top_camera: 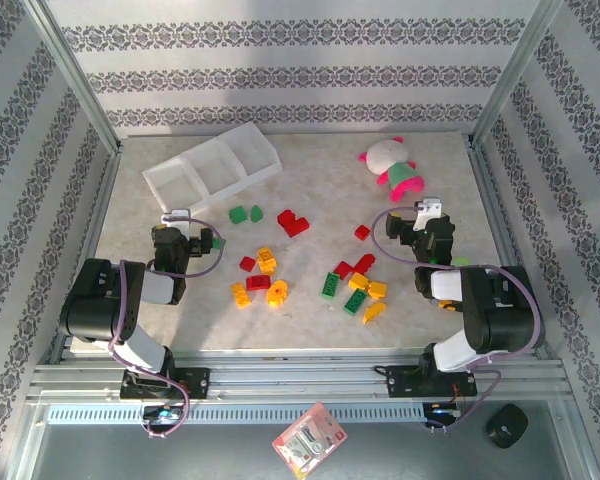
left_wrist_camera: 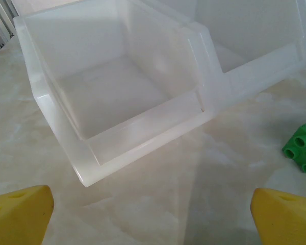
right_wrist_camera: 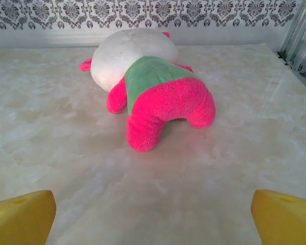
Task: Sort the legos into containers by color
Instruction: Move the container to the top-center of the table.
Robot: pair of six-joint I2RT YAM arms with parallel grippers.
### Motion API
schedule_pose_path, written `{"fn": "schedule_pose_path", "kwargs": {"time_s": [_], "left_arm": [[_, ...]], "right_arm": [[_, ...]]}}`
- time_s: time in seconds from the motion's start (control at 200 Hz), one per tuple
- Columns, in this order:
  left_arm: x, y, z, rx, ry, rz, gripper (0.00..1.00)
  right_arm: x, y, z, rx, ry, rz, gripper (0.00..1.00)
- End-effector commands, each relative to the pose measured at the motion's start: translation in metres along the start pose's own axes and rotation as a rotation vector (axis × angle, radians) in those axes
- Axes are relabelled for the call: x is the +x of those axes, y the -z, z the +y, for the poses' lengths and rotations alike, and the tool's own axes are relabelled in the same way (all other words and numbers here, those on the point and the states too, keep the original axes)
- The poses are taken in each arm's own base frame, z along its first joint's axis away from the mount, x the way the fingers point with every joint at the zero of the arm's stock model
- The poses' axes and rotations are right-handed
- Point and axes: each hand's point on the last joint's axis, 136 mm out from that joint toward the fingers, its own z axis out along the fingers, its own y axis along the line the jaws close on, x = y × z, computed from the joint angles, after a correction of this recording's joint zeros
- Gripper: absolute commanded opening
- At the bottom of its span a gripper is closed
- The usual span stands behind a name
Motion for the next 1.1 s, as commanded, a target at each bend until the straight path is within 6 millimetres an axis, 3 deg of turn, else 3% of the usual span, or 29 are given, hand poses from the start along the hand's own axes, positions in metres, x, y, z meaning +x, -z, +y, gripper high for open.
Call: {"fn": "schedule_pose_path", "kwargs": {"time_s": [0.0, 0.69, 0.854, 1.094], "left_arm": [[-0.017, -0.002, -0.001, 0.016, 0.008, -0.056, 0.99], [-0.017, -0.001, 0.002, 0.000, 0.013, -0.059, 0.99], [-0.024, 0.014, 0.012, -0.045, 0.042, -0.129, 0.99], [-0.053, 0.043, 0.030, -0.139, 0.095, -0.124, 0.99]], "right_arm": [[0.000, 0.001, 0.003, -0.003, 0.001, -0.012, 0.98], [-0.001, 0.001, 0.002, -0.004, -0.001, -0.016, 0.98], [-0.007, 0.009, 0.001, 0.003, -0.004, -0.040, 0.98], [-0.033, 0.035, 0.006, 0.000, 0.001, -0.067, 0.98]]}}
